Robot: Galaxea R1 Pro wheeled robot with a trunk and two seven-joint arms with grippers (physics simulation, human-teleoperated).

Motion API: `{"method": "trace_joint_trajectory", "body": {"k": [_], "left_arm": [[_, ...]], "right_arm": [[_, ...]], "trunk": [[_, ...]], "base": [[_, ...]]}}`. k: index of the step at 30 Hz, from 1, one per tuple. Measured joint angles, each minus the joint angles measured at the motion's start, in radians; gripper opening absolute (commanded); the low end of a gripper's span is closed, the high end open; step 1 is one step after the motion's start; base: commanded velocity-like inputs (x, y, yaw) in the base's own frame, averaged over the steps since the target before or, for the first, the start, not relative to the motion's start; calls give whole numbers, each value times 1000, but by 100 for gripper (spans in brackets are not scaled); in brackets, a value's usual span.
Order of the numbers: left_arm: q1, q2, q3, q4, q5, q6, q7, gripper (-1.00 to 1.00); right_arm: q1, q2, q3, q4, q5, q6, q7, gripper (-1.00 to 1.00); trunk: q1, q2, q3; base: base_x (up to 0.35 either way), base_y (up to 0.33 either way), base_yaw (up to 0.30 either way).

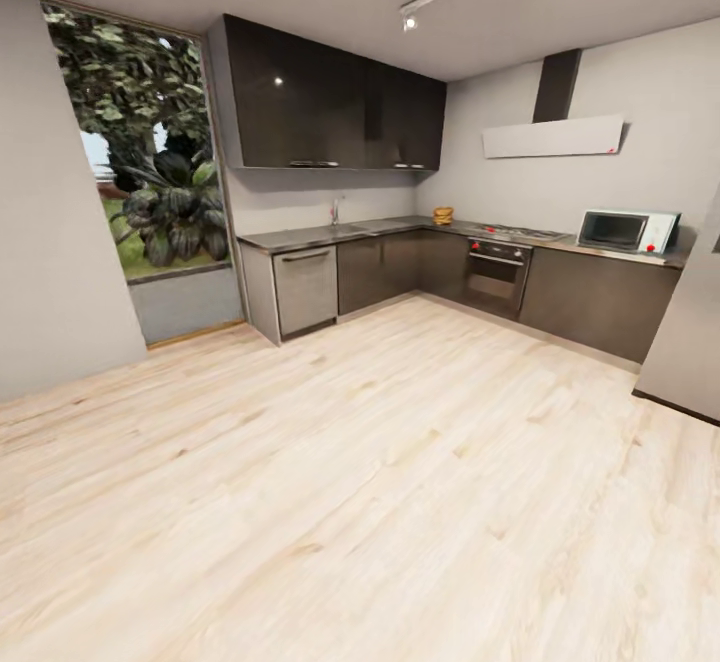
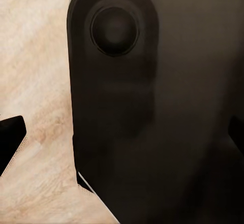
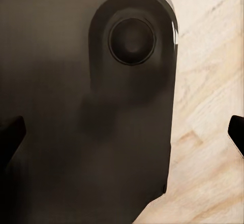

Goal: In the kitchen, take the popcorn bag from the countertop, put it into the microwave, and heat it until the popcorn is cooked so the cooked popcorn ends up inside the bag.

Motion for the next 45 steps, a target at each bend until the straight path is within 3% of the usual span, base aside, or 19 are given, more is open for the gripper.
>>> {"method": "trace_joint_trajectory", "body": {"k": [26, 34, 45], "left_arm": [[0, 0, 1, 0, 0, -2, 1, 100], [0, 1, 1, 0, -1, -8, 1, 100], [0, 1, 1, -2, -1, -10, 1, 100]], "right_arm": [[0, 1, 1, 3, 2, -27, 0, 100], [0, 1, 0, 6, 0, -34, 0, 100], [0, 1, 0, 7, -4, -34, 0, 100]], "trunk": [[0, 0, 0], [0, 0, 0], [1, 0, 0]], "base": [[322, 0, -5], [291, 0, -202], [13, 0, -240]]}}
